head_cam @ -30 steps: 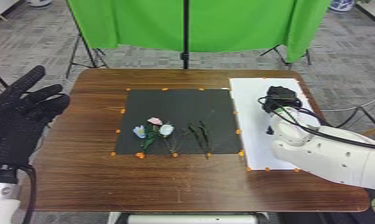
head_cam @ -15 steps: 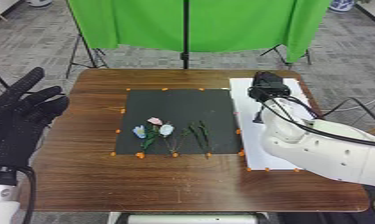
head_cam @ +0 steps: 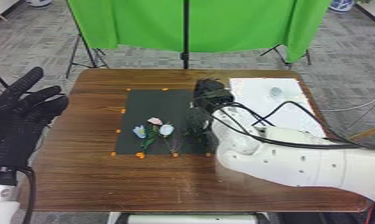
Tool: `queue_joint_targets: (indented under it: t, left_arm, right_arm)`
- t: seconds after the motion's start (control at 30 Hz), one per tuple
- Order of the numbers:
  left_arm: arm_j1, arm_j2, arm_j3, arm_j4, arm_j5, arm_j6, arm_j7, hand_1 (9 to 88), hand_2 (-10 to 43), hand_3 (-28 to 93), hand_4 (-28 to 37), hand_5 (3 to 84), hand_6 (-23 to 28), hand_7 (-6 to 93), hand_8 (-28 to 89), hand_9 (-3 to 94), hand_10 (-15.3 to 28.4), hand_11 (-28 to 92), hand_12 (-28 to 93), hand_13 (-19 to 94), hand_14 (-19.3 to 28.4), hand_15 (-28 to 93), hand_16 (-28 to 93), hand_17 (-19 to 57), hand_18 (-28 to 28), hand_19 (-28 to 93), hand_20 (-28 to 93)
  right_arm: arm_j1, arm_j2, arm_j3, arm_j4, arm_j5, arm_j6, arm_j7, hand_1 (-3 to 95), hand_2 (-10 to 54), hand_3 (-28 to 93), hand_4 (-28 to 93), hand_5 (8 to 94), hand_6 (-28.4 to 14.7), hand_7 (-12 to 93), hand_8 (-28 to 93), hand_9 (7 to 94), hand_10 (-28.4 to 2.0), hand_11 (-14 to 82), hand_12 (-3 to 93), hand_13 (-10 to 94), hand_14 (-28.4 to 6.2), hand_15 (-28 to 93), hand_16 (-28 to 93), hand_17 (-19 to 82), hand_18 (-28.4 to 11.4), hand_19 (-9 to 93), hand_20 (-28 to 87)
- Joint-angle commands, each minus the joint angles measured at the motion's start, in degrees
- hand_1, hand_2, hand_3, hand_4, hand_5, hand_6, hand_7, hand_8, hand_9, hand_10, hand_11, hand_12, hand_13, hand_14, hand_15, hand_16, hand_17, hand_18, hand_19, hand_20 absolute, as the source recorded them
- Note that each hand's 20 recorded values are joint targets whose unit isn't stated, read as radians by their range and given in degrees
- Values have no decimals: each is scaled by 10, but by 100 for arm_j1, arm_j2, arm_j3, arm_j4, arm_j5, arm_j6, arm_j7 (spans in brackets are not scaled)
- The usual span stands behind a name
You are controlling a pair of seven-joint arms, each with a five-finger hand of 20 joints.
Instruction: Arrange flowers
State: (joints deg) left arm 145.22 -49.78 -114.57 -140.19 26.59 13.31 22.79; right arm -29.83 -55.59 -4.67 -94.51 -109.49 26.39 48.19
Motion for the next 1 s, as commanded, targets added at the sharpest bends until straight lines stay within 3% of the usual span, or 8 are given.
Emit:
queue_joint_targets:
  t: [0.03, 0.1, 0.13, 0.3, 0.43, 0.47, 0.63, 1.0]
  left_arm:
    - [49, -30, 0, 10, 19, 0, -33, 231, 68, 783, -227, 329, 79, 167, -103, 341, 213, 317, 127, 268, 284, 620, -115, -52, 263, 616, 273]
    - [38, -21, 26, 9, 10, 54, 0, 231, 68, 783, -228, 328, 78, 168, -103, 341, 213, 317, 127, 268, 284, 620, -115, -52, 263, 616, 273]
    - [-43, -18, 76, 28, 20, 52, -45, 231, 67, 784, -228, 328, 78, 168, -103, 341, 213, 317, 127, 268, 284, 620, -115, -52, 263, 616, 273]
    - [-277, 57, 205, 110, 51, -72, -145, 231, 67, 784, -228, 330, 79, 168, -104, 341, 214, 316, 127, 268, 284, 619, -115, -52, 263, 616, 273]
    - [-314, 37, 163, 117, 70, -96, -222, 230, 66, 786, -227, 330, 79, 167, -103, 341, 213, 315, 127, 268, 284, 620, -114, -52, 263, 616, 273]
    - [-287, 51, 151, 121, 55, -92, -183, 230, 66, 785, -227, 330, 79, 167, -103, 341, 213, 315, 127, 268, 284, 620, -114, -52, 263, 616, 273]
    - [-356, 34, 143, 150, 86, -147, -306, 230, 66, 785, -227, 330, 79, 167, -103, 341, 213, 316, 128, 268, 284, 620, -114, -52, 263, 616, 273]
    - [-418, 6, 141, 179, 123, -215, -430, 230, 64, 784, -226, 330, 79, 166, -103, 341, 213, 315, 128, 267, 284, 620, -114, -52, 263, 615, 273]
  right_arm:
    - [-132, -205, -185, -210, -68, -96, -50, 526, -95, 722, -283, 872, 24, 164, 35, 928, -70, 131, 299, 862, -15, 561, 215, 429, -155, 932, 2]
    - [-215, -220, -142, -211, -76, -137, -62, 525, -95, 722, -283, 872, 24, 165, 35, 927, -69, 132, 299, 862, -16, 561, 214, 428, -155, 932, 3]
    - [-257, -223, -135, -212, -75, -110, -73, 525, -95, 723, -283, 872, 24, 164, 35, 927, -69, 132, 299, 862, -16, 561, 214, 428, -155, 932, 4]
    - [-222, -306, -351, -201, -139, -76, -60, 521, -95, 726, -283, 868, 25, 165, 36, 924, -70, 136, 299, 859, -17, 565, 216, 424, -157, 932, 9]
    - [-177, -354, -452, -201, -161, -52, -42, 519, -95, 725, -283, 865, 27, 167, 35, 922, -70, 141, 298, 856, -18, 567, 216, 420, -158, 932, 12]
    - [-146, -363, -497, -202, -196, -38, -8, 518, -95, 724, -283, 865, 27, 167, 34, 922, -70, 142, 297, 856, -18, 568, 216, 419, -159, 932, 13]
    - [-91, -342, -565, -180, -211, -5, 33, 509, -95, 725, -283, 853, 31, 169, 30, 918, -70, 154, 293, 848, -22, 573, 217, 412, -161, 931, 14]
    - [-51, -292, -632, -228, -196, 113, 104, 456, -95, 743, -283, 763, 15, 176, -12, 883, -78, 207, 262, 828, -30, 593, 205, 396, -168, 925, 28]
